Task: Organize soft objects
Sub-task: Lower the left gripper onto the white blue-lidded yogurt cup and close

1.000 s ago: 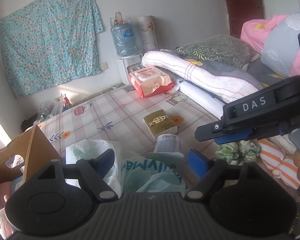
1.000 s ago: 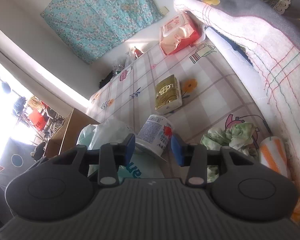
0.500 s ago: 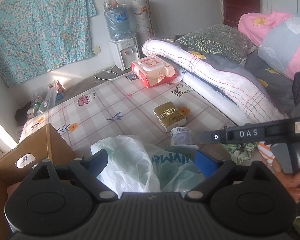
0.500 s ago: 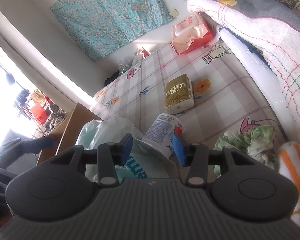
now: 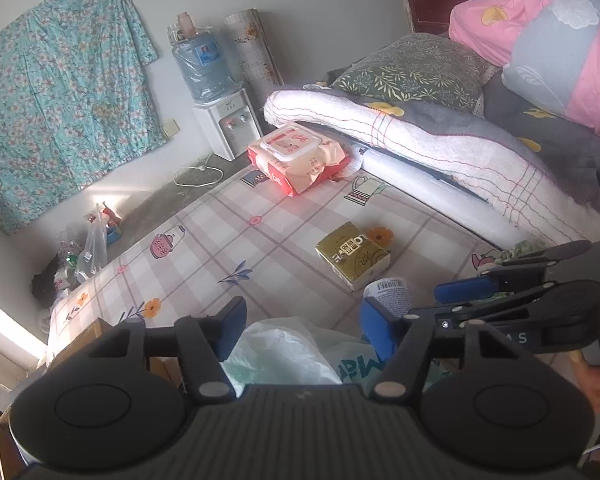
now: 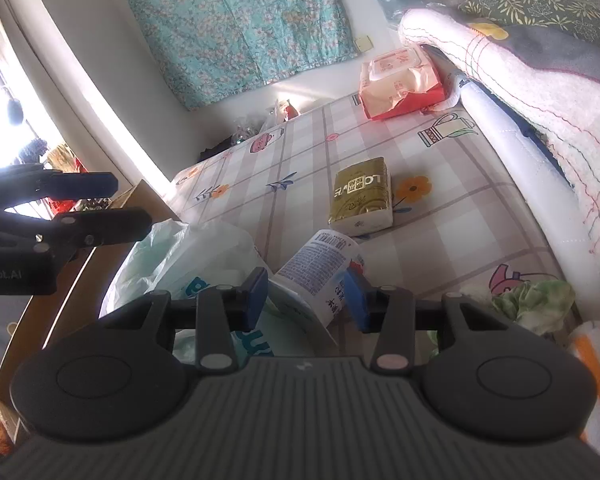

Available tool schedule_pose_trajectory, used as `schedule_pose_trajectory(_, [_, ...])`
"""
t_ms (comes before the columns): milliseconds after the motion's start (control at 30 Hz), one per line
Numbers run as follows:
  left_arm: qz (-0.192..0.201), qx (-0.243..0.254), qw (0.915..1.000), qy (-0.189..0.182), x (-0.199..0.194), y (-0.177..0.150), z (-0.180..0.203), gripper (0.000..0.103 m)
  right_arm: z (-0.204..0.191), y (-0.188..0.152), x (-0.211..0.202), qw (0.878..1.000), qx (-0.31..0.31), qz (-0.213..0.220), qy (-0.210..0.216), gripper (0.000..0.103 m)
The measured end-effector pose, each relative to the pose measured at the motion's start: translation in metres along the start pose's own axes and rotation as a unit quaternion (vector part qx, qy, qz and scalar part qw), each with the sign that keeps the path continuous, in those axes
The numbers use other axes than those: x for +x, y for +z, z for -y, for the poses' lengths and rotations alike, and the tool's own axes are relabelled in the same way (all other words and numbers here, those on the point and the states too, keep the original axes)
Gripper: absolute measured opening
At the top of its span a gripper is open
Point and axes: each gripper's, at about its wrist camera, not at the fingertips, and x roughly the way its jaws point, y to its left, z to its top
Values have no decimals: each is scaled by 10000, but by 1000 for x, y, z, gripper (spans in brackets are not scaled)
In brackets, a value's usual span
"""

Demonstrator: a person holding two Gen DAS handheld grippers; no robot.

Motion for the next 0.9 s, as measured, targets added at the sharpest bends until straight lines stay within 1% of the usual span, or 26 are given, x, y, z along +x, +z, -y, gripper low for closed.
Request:
schedule_pose_trajectory(133, [-100, -140, 9996, -232, 12, 5, -3, 48, 1, -4, 4, 9999, -40, -118, -8, 31])
schedule_pose_trajectory(200, [-142, -221, 9991, -341, 17, 6, -4, 44, 3, -7, 6, 9998, -73, -193, 20, 27])
schedule_pose_trajectory(300, [-239, -347, 9982, -420, 25, 7, -6, 40, 4, -9, 12, 9995, -65, -271, 140, 15])
schedule_pose_trajectory(333, [-281, -435, 9977, -445, 26, 7, -8, 38, 5, -9, 12, 9995, -34, -263, 189, 14])
schedule_pose_trajectory(433, [-365, -712, 9947, -647, 28, 5, -13, 37, 9, -9, 13, 9991, 130, -249, 325, 12])
schedule_pose_trajectory(533, [-397, -840, 9928, -751, 29, 5, -16, 37, 22, -6, 11, 9964, 620, -209, 546, 9])
schedule_pose_trajectory(633, [-415, -919, 9907, -914, 29, 8, -19, 37, 39, 3, 7, 9906, 1134, -133, 750, 6])
schedule_pose_trajectory(833, [-698, -1010, 9819, -1444, 50, 19, -13, 38, 70, 17, 7, 9781, 1912, -47, 826, 5])
schedule_pose_trajectory(900, [-843, -1123, 9772, -1594, 64, 23, -13, 39, 78, 18, 8, 9732, 2140, -41, 834, 5])
